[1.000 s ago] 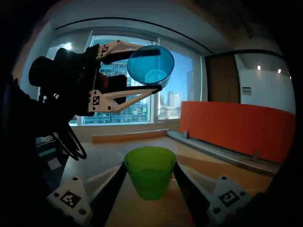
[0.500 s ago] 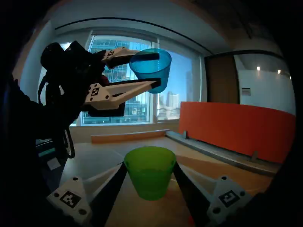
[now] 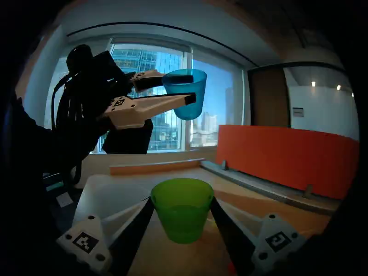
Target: Pour water
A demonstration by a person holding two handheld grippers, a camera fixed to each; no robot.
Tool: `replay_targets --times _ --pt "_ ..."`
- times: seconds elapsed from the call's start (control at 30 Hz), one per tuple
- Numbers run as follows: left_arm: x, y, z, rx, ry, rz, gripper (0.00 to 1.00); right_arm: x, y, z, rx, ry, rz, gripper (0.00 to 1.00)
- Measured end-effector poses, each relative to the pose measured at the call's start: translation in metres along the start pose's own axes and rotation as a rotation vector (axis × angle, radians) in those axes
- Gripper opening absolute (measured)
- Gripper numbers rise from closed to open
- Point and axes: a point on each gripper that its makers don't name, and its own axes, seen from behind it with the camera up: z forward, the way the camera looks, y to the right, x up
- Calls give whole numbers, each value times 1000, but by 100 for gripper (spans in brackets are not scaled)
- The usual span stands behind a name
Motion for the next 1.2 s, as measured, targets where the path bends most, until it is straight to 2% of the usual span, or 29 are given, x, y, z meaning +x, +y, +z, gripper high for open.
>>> replay_targets --times 0.27,0.7,0.9,1.2 --pt "-3 -1 3 -28 -18 -206 85 3 0 -2 -3 5 2 90" --pt "-11 -7 1 -43 -26 -443 85 10 2 -5 -9 14 1 90" --pt "-18 -6 2 -49 -32 -532 84 13 1 -7 -12 16 0 90" --pt "-23 -9 3 -50 -33 -627 84 18 1 -9 -15 20 3 90"
